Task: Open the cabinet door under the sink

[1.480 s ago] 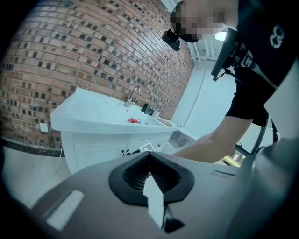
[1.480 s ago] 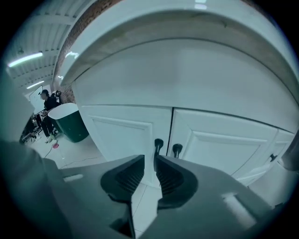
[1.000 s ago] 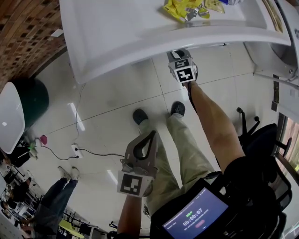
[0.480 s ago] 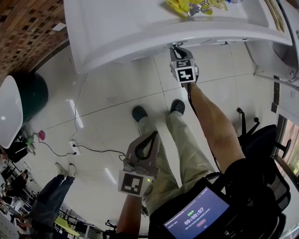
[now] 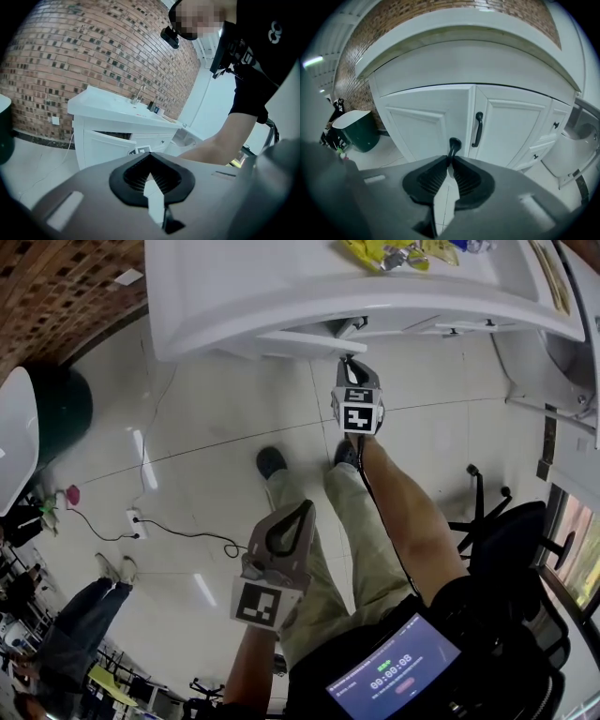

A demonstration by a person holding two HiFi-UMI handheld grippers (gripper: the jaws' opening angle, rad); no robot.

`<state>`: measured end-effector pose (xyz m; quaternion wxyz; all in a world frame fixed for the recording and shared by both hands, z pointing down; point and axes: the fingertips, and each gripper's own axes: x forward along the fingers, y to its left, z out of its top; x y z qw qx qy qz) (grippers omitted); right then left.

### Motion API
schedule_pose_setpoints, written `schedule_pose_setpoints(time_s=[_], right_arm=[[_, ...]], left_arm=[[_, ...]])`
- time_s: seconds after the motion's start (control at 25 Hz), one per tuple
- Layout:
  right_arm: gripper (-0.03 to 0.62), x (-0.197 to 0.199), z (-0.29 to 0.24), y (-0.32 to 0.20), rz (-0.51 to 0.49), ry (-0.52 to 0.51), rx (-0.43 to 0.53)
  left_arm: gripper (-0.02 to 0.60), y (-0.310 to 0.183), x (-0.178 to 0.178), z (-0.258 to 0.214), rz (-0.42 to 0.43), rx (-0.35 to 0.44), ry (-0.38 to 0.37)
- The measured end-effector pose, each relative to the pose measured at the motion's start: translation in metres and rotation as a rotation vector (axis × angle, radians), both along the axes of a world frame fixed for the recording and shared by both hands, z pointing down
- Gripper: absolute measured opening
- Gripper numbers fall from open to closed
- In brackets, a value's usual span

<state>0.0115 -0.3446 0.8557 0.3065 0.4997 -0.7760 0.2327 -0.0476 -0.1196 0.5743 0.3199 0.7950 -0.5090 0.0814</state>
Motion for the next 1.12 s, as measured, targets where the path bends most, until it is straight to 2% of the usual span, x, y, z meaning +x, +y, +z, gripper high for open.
schedule_pose_setpoints(time_s=[0.32,0.52,0.8,1.12], right_arm=[[0.034,-0.001,0.001,0.017,-0.015,-0.004,0.012],[0.034,-0.005,-0.001,0.032,0.01,0.0,0.017],[0.034,-0.018,-0.002,0.066,0.117,0.0,-0.009],[0.034,-0.037,-0.002,0.113,0.313,-0.003,-0.001]], left_arm=[[0.017,0.017,0.015,0.0,-0.034,0.006,0.018],[0.017,0.029,0.01,0.0,-0.014,0.002,0.024],[0.017,0.05,-0.02,-0.003,0.085,-0.002,0.049],[0.017,0.086,-0.068,-0.005,0.205,0.004,0.047]])
